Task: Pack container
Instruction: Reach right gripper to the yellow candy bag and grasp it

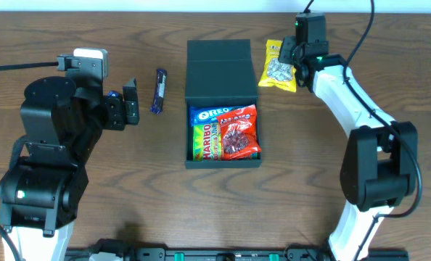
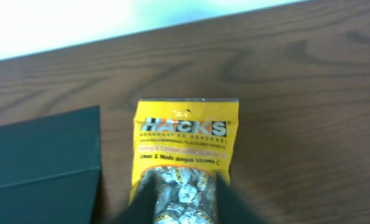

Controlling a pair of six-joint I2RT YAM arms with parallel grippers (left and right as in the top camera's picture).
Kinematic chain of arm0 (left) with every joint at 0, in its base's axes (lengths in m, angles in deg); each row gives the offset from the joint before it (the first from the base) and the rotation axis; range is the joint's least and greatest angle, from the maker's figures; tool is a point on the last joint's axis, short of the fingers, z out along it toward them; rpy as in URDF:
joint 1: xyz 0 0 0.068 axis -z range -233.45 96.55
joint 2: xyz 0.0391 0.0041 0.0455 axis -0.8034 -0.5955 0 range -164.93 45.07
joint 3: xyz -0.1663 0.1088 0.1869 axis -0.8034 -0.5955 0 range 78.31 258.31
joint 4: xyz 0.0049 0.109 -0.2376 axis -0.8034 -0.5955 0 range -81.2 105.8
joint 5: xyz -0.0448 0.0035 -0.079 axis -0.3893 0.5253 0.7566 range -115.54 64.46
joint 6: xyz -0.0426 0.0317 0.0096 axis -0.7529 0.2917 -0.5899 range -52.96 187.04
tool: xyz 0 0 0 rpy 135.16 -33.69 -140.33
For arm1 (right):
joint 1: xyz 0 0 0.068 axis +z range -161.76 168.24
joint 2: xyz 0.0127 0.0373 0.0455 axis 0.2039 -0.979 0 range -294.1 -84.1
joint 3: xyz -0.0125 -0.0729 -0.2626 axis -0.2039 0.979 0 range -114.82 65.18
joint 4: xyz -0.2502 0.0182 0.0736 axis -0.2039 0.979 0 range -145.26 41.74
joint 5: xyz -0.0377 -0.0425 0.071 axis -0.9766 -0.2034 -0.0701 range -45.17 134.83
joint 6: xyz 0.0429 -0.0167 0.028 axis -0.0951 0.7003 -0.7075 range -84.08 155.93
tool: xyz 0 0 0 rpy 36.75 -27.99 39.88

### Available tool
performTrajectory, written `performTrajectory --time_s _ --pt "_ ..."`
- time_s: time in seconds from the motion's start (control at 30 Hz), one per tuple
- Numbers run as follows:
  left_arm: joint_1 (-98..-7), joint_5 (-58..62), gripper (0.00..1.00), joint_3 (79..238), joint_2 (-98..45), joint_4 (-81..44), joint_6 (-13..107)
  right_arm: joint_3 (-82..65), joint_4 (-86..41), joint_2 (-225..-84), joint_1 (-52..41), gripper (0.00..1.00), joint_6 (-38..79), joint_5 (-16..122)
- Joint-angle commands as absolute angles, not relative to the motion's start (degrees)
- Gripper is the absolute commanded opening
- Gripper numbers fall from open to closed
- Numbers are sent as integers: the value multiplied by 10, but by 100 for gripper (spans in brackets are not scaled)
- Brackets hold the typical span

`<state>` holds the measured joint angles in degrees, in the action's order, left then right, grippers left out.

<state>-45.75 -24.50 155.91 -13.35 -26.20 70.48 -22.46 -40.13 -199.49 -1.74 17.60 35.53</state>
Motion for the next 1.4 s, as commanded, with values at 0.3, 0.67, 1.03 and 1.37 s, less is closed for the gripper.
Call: performTrajectory --time_s 0.3,0.67,1.03,1.37 --pt "-459 -251 95 1565 -130 -257 713 -222 -437 -2067 -13 99 189 396" --pt "-459 -251 95 1565 -130 -251 713 -222 -455 -2160 -12 73 188 395" --pt "-459 -252 95 1565 -130 -242 714 -232 -441 -2156 -12 22 188 409" --pt "-459 -276 95 1565 -128 -242 714 -275 -350 -2054 -10 6 189 408"
